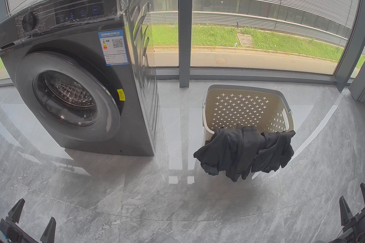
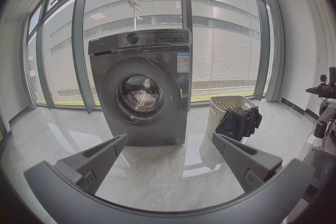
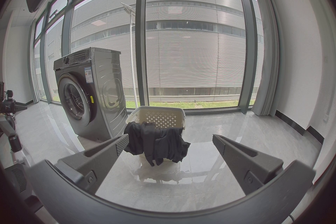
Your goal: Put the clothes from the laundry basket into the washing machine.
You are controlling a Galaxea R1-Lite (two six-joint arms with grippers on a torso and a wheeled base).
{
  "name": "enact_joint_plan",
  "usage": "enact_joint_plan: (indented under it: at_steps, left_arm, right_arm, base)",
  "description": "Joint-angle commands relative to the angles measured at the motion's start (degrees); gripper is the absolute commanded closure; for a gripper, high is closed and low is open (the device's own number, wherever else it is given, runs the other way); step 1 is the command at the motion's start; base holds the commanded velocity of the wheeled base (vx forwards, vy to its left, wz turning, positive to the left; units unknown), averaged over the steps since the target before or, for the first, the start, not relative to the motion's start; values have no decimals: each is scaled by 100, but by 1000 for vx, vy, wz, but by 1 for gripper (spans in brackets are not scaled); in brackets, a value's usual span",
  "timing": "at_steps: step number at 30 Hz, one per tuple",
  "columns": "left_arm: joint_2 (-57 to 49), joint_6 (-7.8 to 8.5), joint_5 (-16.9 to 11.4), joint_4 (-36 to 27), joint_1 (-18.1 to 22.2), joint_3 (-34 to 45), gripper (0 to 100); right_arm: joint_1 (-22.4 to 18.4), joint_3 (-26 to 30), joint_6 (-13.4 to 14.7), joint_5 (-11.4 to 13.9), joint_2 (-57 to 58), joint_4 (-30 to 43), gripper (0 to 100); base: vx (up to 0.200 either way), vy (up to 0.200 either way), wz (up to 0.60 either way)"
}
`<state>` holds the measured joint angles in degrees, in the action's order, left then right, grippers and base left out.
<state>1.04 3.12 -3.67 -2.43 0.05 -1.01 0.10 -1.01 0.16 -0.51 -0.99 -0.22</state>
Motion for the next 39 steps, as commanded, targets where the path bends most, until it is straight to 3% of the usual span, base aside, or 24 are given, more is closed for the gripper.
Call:
enact_joint_plan:
  at_steps: [1,6,22,28,39]
  left_arm:
    - [-104,4,-2,-4,4,101,0]
    - [-104,4,-2,-4,4,101,0]
    - [-104,4,7,-4,4,101,0]
    - [-104,4,7,-4,4,101,0]
    - [-104,4,7,-4,4,101,0]
  right_arm:
    - [-1,101,2,-2,99,-4,0]
    - [-1,101,2,-2,99,-4,0]
    - [-1,101,2,7,99,-4,0]
    - [-1,101,2,25,99,-4,0]
    - [-1,101,2,25,99,-4,0]
  base:
    - [0,-200,0]
    - [0,-200,0]
    - [0,0,0]
    - [0,0,-600]
    - [0,0,0]
